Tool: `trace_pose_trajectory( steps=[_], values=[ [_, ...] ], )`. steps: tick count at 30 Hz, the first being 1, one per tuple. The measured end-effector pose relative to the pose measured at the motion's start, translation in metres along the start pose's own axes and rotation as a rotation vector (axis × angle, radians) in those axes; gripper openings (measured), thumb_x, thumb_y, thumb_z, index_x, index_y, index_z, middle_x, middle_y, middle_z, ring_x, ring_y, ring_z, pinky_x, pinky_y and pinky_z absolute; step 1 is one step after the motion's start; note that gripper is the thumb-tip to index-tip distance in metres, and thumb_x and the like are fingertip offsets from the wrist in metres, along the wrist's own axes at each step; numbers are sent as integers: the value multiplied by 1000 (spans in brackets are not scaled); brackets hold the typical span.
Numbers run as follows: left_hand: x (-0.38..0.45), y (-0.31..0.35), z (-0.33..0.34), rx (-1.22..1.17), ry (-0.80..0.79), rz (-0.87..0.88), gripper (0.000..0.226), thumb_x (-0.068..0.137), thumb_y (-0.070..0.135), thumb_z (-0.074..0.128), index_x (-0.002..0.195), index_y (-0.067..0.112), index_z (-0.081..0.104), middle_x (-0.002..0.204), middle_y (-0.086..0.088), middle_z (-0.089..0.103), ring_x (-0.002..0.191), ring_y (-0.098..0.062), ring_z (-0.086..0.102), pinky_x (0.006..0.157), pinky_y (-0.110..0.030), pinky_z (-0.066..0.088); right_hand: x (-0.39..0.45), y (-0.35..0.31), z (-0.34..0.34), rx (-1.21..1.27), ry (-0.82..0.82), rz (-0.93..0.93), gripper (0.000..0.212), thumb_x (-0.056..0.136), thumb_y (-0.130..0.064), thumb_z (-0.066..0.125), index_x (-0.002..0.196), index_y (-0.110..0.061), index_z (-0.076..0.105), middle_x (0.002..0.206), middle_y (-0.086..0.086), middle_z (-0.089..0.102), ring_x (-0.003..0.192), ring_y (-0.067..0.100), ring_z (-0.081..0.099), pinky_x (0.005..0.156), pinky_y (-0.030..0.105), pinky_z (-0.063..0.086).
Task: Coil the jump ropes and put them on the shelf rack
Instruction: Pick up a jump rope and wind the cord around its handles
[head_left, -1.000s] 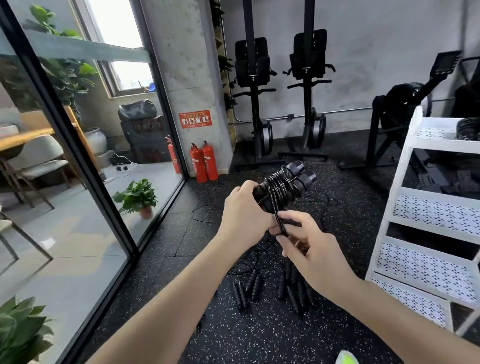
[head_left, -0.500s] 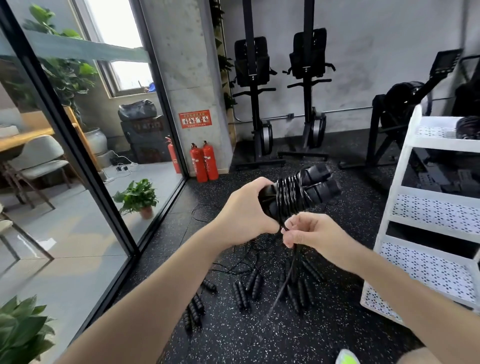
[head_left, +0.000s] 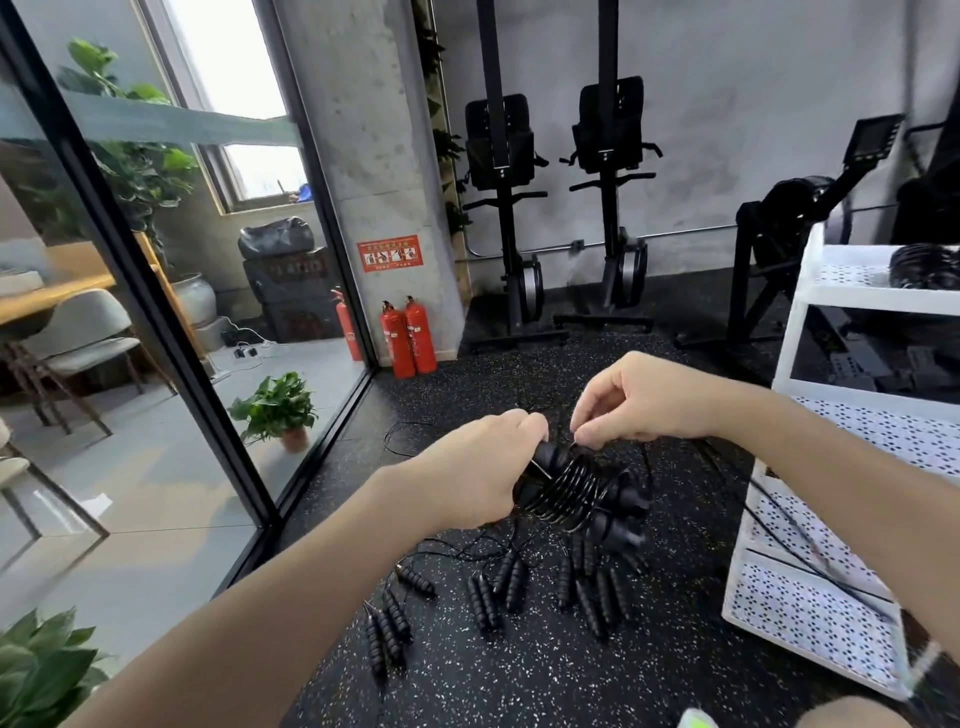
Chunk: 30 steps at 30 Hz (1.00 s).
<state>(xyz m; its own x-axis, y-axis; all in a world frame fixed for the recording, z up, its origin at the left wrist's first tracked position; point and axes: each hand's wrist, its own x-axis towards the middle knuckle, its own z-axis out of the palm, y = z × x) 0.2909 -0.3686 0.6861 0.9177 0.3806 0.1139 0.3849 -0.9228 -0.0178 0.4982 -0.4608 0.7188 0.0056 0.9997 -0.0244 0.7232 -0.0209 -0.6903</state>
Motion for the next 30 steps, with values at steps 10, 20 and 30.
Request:
trace_pose_trajectory(
  steps=[10, 20, 30],
  values=[
    [8, 2, 13, 286, 205, -111, 53, 82, 7, 69, 126, 16, 41, 116, -1, 55, 102, -26, 58, 84, -37, 41, -17, -29, 8, -130, 319, -8, 5, 81, -25, 81, 81, -24, 76, 68, -8, 74, 55, 9, 67, 52, 18, 50],
    [10, 6, 3, 121, 389, -266, 43, 81, 3, 66, 115, 18, 45, 111, 0, 52, 99, -26, 56, 75, -32, 38, -40, -38, 34, -58, 702, 0, 19, 92, -21, 69, 74, -19, 65, 58, -7, 70, 43, 2, 62, 47, 10, 45],
    [12, 9, 4, 232, 403, -234, 52, 73, 4, 75, 114, 19, 48, 108, 1, 52, 95, -25, 56, 73, -33, 40, -32, -44, 22, -65, 785, -39, 18, 90, -22, 71, 72, -21, 67, 62, -7, 71, 46, 5, 63, 55, 25, 56]
  ],
)
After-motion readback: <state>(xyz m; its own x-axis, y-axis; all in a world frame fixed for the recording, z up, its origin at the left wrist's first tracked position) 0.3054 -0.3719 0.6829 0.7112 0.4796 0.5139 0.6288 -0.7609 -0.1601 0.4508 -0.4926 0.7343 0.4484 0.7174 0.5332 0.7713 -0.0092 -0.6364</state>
